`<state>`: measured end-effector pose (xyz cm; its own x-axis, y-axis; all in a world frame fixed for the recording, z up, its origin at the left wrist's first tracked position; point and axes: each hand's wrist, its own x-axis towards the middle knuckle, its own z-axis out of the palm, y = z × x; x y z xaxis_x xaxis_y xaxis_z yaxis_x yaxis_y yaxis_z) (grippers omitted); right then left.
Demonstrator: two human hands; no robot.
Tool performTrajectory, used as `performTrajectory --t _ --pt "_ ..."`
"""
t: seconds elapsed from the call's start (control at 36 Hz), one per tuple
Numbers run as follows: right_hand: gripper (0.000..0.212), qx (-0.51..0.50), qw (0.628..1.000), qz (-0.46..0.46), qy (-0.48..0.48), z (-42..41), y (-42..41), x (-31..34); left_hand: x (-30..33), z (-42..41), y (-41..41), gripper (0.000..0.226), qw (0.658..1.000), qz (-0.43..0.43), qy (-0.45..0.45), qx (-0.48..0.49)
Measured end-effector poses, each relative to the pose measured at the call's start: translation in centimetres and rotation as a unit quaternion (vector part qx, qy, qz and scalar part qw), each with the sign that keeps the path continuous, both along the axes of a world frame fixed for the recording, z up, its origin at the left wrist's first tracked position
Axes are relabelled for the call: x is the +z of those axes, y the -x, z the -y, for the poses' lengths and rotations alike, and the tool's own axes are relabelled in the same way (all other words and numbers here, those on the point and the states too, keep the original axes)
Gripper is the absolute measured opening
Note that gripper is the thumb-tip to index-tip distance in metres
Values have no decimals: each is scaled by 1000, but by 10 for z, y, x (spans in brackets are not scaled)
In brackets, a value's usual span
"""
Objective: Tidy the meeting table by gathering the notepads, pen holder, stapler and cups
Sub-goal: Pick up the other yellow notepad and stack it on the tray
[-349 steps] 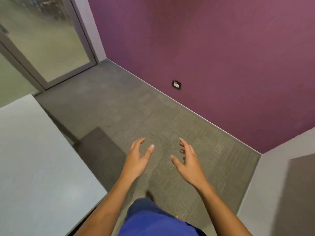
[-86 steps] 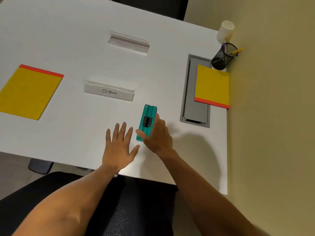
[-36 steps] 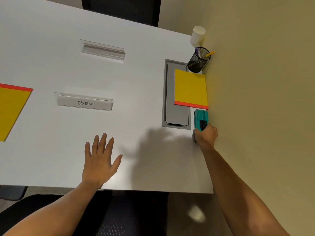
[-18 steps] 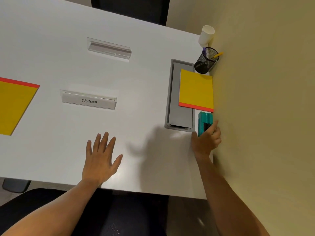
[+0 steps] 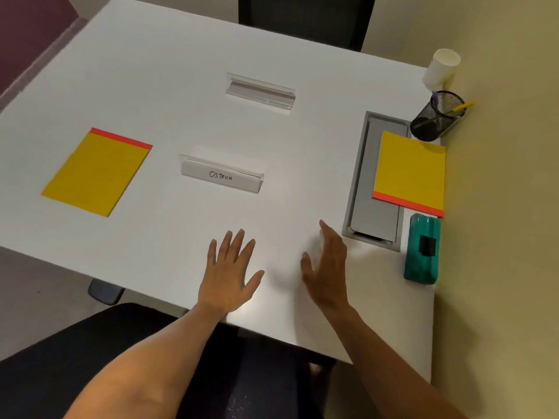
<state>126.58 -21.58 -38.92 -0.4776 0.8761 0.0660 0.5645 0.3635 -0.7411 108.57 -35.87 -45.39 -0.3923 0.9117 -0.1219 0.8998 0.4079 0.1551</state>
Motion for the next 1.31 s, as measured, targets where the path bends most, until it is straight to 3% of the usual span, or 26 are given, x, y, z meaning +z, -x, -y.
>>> performTrajectory --t 0.19,0.33,0.44,0.53,0.58,0.72,0.86,1.0,1.19,1.31 --pt "75 29 999 -11 44 25 51 5 3 -4 0 76 999 -12 30 -5" --pt "73 4 996 -50 74 44 97 19 17 -8 7 77 999 46 25 -11" --pt "68 4 992 -78 104 59 129 29 34 -9 34 60 991 123 -37 -34" --pt "66 14 988 -69 140 70 152 35 50 -8 68 33 978 197 -15 -64" --pt "65 15 988 -67 138 78 168 38 57 1 94 36 971 231 -3 -53" --pt "64 31 980 -64 186 97 212 45 66 40 165 35 979 187 -78 2" --pt "67 15 968 -39 247 110 253 43 72 72 236 36 971 195 -117 74" --pt "71 -15 942 -32 333 119 303 37 74 94 299 45 961 169 -131 174" --pt "88 8 910 -13 414 132 377 32 70 108 358 94 938 138 -80 306" --pt "91 35 895 -49 442 142 405 22 65 112 385 107 933 133 -55 328"
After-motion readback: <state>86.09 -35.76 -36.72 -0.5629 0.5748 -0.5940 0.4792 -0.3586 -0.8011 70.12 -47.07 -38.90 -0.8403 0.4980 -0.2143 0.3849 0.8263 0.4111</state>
